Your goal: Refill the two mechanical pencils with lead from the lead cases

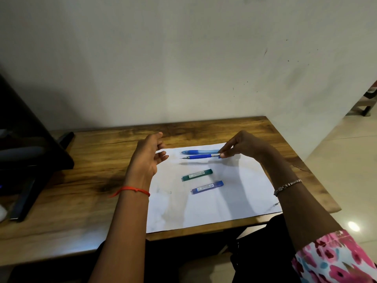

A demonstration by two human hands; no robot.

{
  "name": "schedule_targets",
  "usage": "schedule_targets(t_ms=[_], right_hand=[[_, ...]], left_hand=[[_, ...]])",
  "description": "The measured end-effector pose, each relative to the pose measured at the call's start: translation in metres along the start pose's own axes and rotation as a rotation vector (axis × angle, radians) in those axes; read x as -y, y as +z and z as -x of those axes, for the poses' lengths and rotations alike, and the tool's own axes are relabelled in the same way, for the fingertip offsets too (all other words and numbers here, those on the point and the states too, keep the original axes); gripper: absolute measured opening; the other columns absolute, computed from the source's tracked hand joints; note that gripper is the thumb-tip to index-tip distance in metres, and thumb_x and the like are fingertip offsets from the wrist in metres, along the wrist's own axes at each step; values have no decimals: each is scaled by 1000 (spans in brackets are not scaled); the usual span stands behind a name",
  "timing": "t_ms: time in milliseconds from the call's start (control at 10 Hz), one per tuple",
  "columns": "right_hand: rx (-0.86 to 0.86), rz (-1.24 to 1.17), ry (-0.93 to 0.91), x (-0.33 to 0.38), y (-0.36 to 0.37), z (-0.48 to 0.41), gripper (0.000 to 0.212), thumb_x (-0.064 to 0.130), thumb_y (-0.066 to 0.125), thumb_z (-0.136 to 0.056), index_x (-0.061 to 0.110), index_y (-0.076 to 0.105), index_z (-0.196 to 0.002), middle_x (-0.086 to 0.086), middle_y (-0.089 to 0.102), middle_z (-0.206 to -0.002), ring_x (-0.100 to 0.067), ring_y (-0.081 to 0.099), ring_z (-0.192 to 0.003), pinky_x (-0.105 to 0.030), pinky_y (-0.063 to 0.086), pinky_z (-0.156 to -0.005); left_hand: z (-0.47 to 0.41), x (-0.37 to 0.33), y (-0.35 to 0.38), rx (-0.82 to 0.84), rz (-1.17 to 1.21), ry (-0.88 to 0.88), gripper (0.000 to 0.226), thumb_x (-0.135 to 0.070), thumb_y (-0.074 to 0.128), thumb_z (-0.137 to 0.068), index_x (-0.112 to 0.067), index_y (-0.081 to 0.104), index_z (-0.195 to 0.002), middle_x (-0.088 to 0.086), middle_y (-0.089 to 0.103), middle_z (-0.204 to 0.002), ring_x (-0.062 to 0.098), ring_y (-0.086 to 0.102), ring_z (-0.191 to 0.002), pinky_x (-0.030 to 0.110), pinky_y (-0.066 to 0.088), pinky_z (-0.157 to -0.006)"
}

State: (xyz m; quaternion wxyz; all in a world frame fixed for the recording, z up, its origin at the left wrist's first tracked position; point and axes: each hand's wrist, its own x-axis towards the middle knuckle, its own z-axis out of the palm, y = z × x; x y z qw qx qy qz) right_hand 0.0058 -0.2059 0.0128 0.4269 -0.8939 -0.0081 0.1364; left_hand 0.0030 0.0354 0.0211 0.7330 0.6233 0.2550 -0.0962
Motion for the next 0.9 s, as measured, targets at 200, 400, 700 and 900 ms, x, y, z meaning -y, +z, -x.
schedule_targets(t_ms=[200,400,700,900], right_hand=[[42,152,2,1,11,-7,26,7,78,-71,3,74,-96,-14,70,-83,-8,48,-61,-3,36,-45],[41,236,-23,1,16,-11,26,9,80,-68,7,75,-94,-13,71,-83,-8,52,-60,-12,42,-55],[-9,328,-16,-7,22,-18,25,18,84,-64,13,78,-87,-4,71,-80,-13,56,-82,-40,42,-86],[-68,258,-51,-1,24,-18,21,14,82,-66,11,77,-86,-8,74,-85,-10,55,-76,-35,44,-79]], left_hand=[[-4,1,-3,-9,-21,0,22,-29,52,-89,-14,54,-74,3,52,-76,16,48,-67,24,45,-57],[-5,3,-3,-10,-35,11,22,-32,52,-90,-11,57,-83,3,55,-80,16,50,-71,24,46,-58],[-2,2,1,-4,-63,49,26,-33,48,-92,-9,58,-91,3,56,-82,16,52,-74,24,46,-61],[2,9,6,-69,-132,152,35,-31,45,-94,-4,58,-112,7,57,-103,22,55,-94,30,47,-78]])
